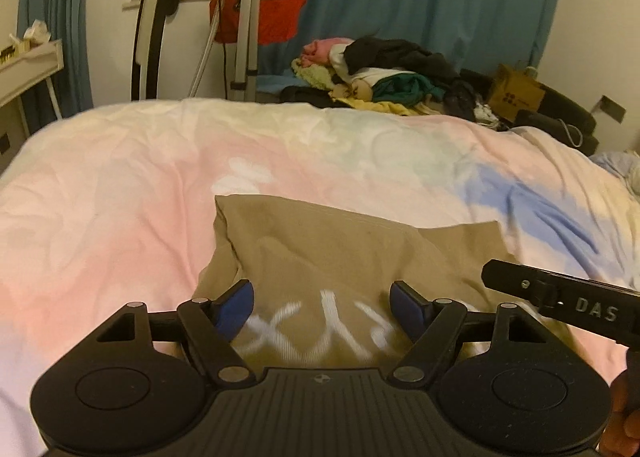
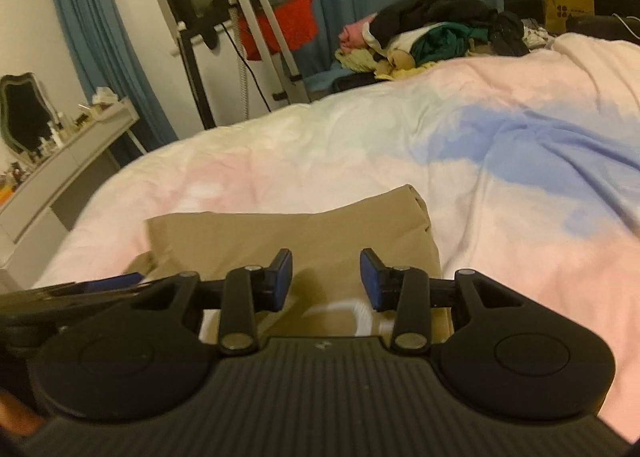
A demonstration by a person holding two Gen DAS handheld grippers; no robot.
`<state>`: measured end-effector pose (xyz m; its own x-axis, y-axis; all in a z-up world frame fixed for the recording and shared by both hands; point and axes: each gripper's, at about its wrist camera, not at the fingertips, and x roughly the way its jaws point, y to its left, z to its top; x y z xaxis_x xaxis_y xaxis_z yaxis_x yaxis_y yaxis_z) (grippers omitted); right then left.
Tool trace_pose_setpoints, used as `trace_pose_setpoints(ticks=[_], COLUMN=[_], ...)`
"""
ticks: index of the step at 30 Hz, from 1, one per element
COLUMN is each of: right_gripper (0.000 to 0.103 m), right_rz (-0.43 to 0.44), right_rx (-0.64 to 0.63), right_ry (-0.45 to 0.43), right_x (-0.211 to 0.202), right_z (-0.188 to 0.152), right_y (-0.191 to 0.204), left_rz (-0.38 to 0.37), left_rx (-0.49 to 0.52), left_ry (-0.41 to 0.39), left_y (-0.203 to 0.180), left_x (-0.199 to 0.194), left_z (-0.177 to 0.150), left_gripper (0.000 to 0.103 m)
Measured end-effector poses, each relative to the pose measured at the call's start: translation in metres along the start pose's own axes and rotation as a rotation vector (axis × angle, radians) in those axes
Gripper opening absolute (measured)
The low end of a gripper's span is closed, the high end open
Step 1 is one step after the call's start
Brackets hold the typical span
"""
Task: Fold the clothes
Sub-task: 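Lay the flipped shirt flat with both grippers and release, then grasp the folded shirt edge with both grippers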
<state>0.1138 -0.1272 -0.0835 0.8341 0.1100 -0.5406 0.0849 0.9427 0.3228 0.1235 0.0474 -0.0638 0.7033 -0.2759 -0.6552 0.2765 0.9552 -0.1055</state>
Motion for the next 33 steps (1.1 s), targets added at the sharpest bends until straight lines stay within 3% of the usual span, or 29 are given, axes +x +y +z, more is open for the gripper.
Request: trace_pose_setpoints(ticks=[4,6,13,21,27,30,33], right_gripper=[0.041,0.041,0.038,0.038,0.038,0.038,0.038], right_rz=[0.021,0.006,-0.048,-0.058,-0.060,-0.060,-0.061], right_rx=[-0.031,-0.043,-0.088,-0.102,-0.097,-0.095,-0.091], right_ry=[0.002,0.027,0.116,0.114,0.113,0.112,0.111], right_x=[-0.033,-0.029,-0.013,-0.013,-0.015,-0.016,-0.017], right_z=[-0.010,-0.017,-0.041,-0.043,-0.044,-0.044,-0.045], right_y=[0.012,0.012,0.012,0.015,0.015,0.016,0.015], left_rz=[-0.030,-0.037,0.015,-0.034,-0.242,-0.351,-0.355], left_rx=[-0.012,-0.018,0.002,-0.125,-0.230,-0.329,-0.416], left_ry=[-0.007,-0.009,0.102,0.128,0.052,0.120,0.183], left_y=[0.001,0.001,-0.003,0.014,0.021,0.027,0.029], left_x=[-0.032,-0.046,-0.034,-0.044,-0.094,-0.091,-0.068], left_z=[-0.007,-0.012,-0.032,-0.031,-0.037,-0.051,-0.056], left_gripper=[0.077,0.077,0.078,0.076,0.082,0.082,0.082])
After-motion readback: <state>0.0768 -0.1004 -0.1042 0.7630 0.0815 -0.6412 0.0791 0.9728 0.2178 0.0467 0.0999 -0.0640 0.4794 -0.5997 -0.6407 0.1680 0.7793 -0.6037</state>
